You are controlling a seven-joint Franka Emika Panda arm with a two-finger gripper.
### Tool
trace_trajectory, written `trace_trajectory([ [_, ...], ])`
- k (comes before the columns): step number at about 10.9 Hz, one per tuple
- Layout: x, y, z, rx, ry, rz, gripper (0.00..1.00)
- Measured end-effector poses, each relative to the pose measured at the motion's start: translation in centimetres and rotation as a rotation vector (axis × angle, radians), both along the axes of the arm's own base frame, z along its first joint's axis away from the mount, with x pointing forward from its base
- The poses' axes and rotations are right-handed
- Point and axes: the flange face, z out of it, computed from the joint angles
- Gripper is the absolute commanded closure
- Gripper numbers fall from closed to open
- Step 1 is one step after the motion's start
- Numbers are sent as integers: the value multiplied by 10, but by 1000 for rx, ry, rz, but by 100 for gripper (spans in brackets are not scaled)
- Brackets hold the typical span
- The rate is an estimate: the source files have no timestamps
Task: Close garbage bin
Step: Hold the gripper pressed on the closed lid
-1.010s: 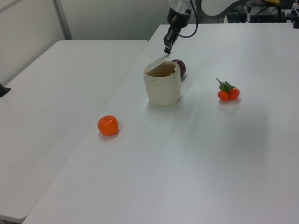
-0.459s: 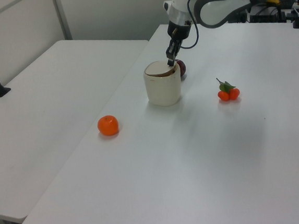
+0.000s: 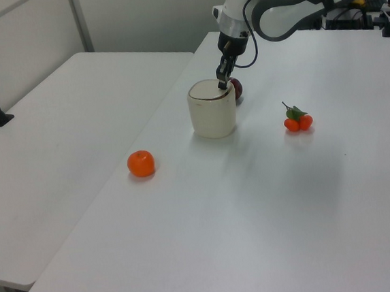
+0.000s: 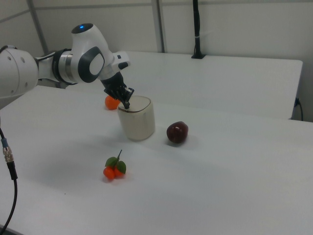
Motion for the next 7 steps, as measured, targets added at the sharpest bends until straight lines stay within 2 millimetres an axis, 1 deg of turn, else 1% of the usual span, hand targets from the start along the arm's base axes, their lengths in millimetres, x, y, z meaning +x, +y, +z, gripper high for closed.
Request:
trace_trajectory([
  [4,3,1,-7,2,-9,2,100],
  [7,3,1,-7,2,-9,2,100],
])
